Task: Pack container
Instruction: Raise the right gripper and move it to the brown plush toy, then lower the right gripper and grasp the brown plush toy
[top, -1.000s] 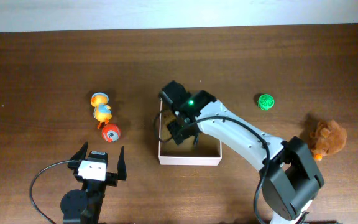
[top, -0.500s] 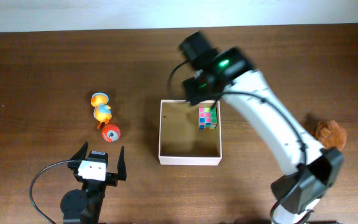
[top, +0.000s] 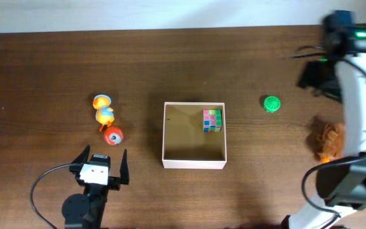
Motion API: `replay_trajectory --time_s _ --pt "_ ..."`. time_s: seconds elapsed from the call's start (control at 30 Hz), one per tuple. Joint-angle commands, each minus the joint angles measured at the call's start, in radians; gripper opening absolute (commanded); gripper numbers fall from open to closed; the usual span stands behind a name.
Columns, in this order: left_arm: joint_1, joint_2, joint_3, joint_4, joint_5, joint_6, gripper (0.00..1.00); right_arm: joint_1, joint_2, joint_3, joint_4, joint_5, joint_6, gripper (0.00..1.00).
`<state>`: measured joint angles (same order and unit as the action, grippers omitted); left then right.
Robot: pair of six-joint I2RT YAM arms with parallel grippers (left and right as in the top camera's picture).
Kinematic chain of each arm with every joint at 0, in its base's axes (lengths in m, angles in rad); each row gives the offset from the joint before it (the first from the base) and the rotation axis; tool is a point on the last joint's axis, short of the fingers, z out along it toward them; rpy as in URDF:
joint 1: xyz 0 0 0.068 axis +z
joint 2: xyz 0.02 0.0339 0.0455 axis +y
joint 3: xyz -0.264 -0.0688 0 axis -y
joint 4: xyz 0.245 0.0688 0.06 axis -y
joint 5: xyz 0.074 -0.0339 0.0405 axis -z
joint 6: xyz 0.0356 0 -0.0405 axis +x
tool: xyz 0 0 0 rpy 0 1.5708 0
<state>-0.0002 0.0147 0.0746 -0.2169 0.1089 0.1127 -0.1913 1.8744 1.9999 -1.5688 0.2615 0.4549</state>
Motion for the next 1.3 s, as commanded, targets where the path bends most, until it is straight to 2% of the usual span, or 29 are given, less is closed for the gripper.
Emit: replay_trajectory --time_s 0.0,0.13,0.3,0.6,0.83,1.07,1.27 --pt "0.004 -0.009 -0.008 0.004 0.007 0.016 0.99 -0.114 -0.030 -0.006 -0.018 -0.019 0.059 0.87" --pt "0.004 -0.009 -0.008 0.004 0.007 0.016 0.99 -0.211 -0.030 -0.066 -0.014 -0.051 0.058 0.86" --pt "0.004 -0.009 -0.008 0.004 0.007 0.016 0.99 -0.250 -0.030 -0.198 0.032 -0.047 0.047 0.86" --pt "0.004 -0.009 -0.008 0.004 0.007 0.016 0.99 -0.265 -0.030 -0.462 0.270 -0.074 0.019 0.85" --pt "0.004 -0.009 -0.008 0.004 0.007 0.016 0.99 -0.274 -0.030 -0.512 0.363 -0.093 -0.037 0.84" --pt "0.004 -0.009 -0.008 0.004 0.007 0.016 0.99 -0.274 -0.030 -0.518 0.391 -0.093 -0.058 0.73" --pt "0.004 -0.009 -0.008 0.004 0.007 0.016 0.99 -0.274 -0.027 -0.524 0.402 -0.068 -0.062 0.71"
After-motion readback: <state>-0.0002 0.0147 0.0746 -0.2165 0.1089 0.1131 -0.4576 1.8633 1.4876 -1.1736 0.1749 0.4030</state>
